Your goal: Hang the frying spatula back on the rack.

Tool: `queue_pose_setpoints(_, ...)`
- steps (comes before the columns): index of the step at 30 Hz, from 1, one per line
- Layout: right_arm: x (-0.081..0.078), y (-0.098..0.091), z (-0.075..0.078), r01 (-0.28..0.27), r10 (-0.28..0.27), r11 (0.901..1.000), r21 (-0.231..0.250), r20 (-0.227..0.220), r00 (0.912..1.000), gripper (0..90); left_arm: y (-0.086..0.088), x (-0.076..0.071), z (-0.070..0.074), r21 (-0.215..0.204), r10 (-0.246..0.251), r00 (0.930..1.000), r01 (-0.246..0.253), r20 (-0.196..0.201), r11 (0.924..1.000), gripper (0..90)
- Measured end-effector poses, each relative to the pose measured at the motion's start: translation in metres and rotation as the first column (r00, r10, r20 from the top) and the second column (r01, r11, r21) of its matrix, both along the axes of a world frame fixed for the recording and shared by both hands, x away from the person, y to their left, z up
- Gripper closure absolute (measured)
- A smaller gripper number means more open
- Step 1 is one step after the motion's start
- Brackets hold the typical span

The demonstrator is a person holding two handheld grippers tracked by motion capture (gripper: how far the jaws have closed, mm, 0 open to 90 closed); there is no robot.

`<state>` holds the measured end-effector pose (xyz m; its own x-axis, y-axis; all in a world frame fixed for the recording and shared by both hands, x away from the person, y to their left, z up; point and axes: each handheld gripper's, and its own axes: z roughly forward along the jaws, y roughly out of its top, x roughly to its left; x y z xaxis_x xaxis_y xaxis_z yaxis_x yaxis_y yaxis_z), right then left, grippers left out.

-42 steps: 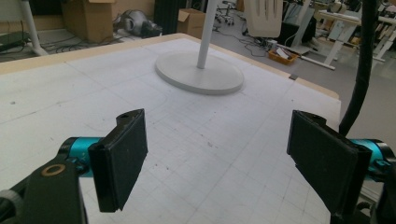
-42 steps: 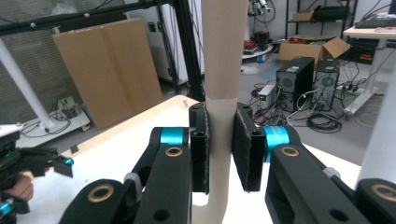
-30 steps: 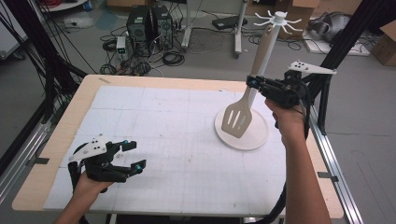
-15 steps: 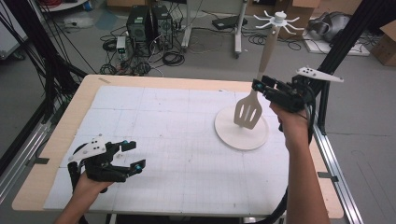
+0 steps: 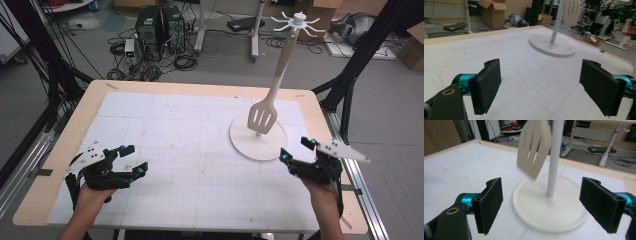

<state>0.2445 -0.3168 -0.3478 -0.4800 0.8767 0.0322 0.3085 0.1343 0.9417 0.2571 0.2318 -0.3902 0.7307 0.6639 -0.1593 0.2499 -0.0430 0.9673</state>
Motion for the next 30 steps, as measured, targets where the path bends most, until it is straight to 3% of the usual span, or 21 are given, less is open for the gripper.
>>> queue_pose_setpoints(3,-0.016,-0.001,-0.014,-0.011,0.01,0.9995,0.03,0.021,0.9997,16.6,0.001,0.001,-0.002,0.021,0.008,0.9997,-0.009,0.023,0.9997,18.1)
queue_pose_setpoints(9,-0.03,0.0,-0.016,-0.009,0.007,0.9991,0.041,0.064,0.9979,16.4,0.003,0.001,-0.003,0.032,0.028,0.9985,-0.03,0.047,0.9991,18.0)
queue_pose_setpoints(14,-0.031,0.006,-0.023,-0.009,0.008,0.9992,0.038,0.026,0.9996,16.5,0.003,-0.002,-0.006,0.021,0.02,0.9992,-0.02,0.034,0.9996,18.0)
queue_pose_setpoints(24,-0.029,0.016,-0.029,0.008,-0.008,0.9999,-0.01,0.013,0.9999,16.5,0.0,-0.006,-0.007,0.024,0.002,0.9992,-0.003,0.04,0.9997,18.3)
queue_pose_setpoints(30,-0.029,0.013,-0.032,0.022,-0.022,0.9997,-0.006,0.0,0.9998,16.6,-0.001,-0.004,-0.008,0.03,0.007,0.9994,-0.008,0.034,0.9995,18.5)
